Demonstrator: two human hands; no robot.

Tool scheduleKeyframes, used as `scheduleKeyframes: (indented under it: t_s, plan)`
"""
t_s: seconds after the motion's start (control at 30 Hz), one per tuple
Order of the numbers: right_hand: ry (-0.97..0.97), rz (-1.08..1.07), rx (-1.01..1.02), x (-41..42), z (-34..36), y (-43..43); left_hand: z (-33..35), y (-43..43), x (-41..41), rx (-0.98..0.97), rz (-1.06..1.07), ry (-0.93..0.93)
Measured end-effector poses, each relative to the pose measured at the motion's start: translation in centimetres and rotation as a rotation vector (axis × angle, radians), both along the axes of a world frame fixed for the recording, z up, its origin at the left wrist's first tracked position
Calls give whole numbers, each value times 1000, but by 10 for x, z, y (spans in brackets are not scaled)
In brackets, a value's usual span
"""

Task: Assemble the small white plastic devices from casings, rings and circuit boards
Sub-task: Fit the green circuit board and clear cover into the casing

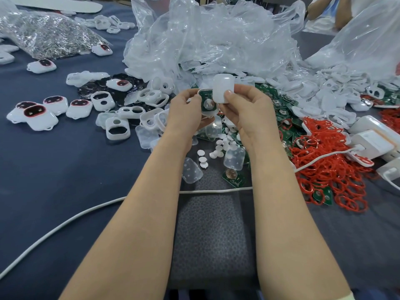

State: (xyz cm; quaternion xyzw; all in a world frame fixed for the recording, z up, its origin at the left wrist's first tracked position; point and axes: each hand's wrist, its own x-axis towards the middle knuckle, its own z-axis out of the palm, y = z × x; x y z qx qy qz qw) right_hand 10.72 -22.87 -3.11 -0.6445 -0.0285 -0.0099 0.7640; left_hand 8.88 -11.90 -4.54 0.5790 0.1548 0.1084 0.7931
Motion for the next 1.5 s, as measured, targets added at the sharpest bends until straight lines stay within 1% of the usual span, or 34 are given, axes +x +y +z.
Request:
scheduleKeyframes:
  t_s: [0.1,0.23,0.43,0.6,0.83,0.97,1.1,1.17,1.23,1.37,1.5]
  plan:
    - [-35,-35,-105,1,-1,-2,0,0,1,12,3,-9]
    - [-29,30,-77,-1,-2,-1,-1,0,0,27,-14,-26]
    - [-90,-1,-278,-1,-6,0,-1,-1,2,9,-14,-33]
    - [-139,-56,-401,0,-9,1,-3,-2,3,10,-15,-42]
    - [-165,-95,-471,2,-12,0,-2,-3,2,29,-29,-56]
    - [-140,-75,-469,4,-12,-1,-5,-3,0,90,-38,-116]
    - [-101,14,-426,4,-12,-4,-8,0,-1,143,-81,-173]
    - [-83,58,-373,4,-12,-7,-8,1,-1,133,-97,-173]
    - [-42,78,-277,4,-12,-8,-8,2,-1,104,-106,-168]
    - [1,59,-158,6,-13,-7,-6,3,-2,35,-139,-193]
    - [6,27,-110,6,-14,-4,-5,2,-4,88,-225,-260]
